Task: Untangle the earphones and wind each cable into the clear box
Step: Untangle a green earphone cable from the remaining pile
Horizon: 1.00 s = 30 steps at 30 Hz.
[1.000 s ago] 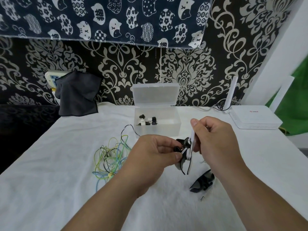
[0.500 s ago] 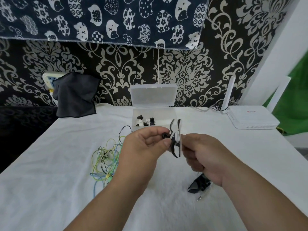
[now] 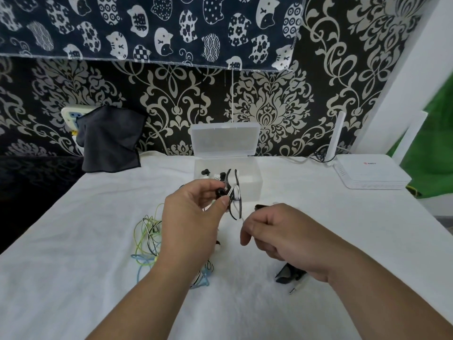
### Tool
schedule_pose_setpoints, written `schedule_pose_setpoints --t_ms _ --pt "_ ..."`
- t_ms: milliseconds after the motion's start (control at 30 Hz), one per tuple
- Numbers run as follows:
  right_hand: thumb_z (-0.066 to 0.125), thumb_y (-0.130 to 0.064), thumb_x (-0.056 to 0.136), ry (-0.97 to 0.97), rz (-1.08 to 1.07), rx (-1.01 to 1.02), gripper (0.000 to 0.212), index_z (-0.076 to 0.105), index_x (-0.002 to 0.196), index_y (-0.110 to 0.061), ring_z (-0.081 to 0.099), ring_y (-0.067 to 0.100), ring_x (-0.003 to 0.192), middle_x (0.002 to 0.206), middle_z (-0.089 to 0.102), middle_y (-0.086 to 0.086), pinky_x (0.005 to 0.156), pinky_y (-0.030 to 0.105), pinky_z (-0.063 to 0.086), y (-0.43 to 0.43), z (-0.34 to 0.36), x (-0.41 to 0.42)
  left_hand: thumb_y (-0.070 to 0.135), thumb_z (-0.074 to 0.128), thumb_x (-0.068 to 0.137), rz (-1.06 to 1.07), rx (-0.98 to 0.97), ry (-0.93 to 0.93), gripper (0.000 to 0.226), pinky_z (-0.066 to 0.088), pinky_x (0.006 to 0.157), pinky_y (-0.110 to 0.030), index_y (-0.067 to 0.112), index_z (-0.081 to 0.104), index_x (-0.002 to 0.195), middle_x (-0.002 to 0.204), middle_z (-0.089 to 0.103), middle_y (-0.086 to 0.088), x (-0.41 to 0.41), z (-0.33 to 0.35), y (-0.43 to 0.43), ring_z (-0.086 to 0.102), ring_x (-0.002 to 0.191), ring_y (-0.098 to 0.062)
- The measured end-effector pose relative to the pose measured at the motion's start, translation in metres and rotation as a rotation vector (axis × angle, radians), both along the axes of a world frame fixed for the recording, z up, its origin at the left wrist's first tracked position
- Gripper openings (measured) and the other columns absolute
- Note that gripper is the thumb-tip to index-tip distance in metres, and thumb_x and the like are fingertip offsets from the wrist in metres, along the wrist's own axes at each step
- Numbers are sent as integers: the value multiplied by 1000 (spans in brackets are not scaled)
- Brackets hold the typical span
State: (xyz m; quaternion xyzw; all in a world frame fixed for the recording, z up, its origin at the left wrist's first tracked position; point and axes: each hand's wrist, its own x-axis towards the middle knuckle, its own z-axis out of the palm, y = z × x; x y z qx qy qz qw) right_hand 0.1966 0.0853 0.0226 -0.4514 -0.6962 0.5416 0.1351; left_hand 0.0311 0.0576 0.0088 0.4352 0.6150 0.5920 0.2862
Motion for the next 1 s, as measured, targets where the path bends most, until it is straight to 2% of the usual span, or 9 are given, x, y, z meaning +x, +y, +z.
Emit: schedule_pose_setpoints --t_ms 67,167,333,400,467,567,767,900,1000 --pt "50 -26 102 -4 42 19 31 72 82 -15 32 11 50 56 40 -5 53 24 29 -1 4 1 5 77 80 22 3 115 23 53 79 -18 27 73 87 80 73 16 0 0 -2 68 82 0" --pt "51 -28 101 9 86 51 30 73 83 -16 35 9 51 56 42 -10 56 25 32 -4 9 0 12 78 80 46 10 280 23 45 78 -5 33 71 88 83 70 23 4 -1 -5 62 88 11" --pt "53 -27 101 72 40 115 33 72 76 -16 34 8 50 54 39 -9 56 25 30 -4 21 4 15 78 80 28 28 380 22 40 76 -1 33 73 90 84 68 26 7 1 -7 59 89 16" --pt "54 -26 100 23 124 89 33 71 72 -18 33 13 54 54 39 -9 56 28 30 -6 25 6 11 78 79 33 32 267 22 46 77 -6 31 72 87 79 71 21 6 1 -5 63 84 10" --pt "55 -27 99 -59 214 73 32 70 72 -20 35 14 55 53 41 -13 56 29 30 -11 25 4 4 78 79 30 27 51 22 52 74 -14 24 74 86 77 74 12 4 1 -3 68 75 0" --pt "55 -29 98 -111 243 79 32 69 71 -22 38 8 52 50 43 -15 56 27 33 -14 24 -1 -2 76 80 18 3 -132 18 51 62 -11 14 74 87 73 75 3 3 0 -1 69 65 -3" --pt "55 -31 89 38 178 82 31 63 61 -21 33 8 51 54 40 -6 52 21 29 -8 26 1 -2 76 79 -42 18 35 28 51 71 -11 25 73 83 77 74 12 3 -2 -1 69 75 -4" --pt "52 -27 79 32 199 58 25 57 56 -16 29 12 51 56 37 3 50 17 29 -6 28 7 -8 71 81 -70 23 -71 29 52 67 -13 20 72 85 73 74 2 -1 -1 1 70 69 -9" --pt "52 -26 77 43 182 70 25 54 55 -15 28 14 53 57 34 5 50 19 28 -5 28 9 -7 72 81 -69 14 -44 27 54 70 -15 20 73 85 74 75 1 -4 0 2 72 71 -12"
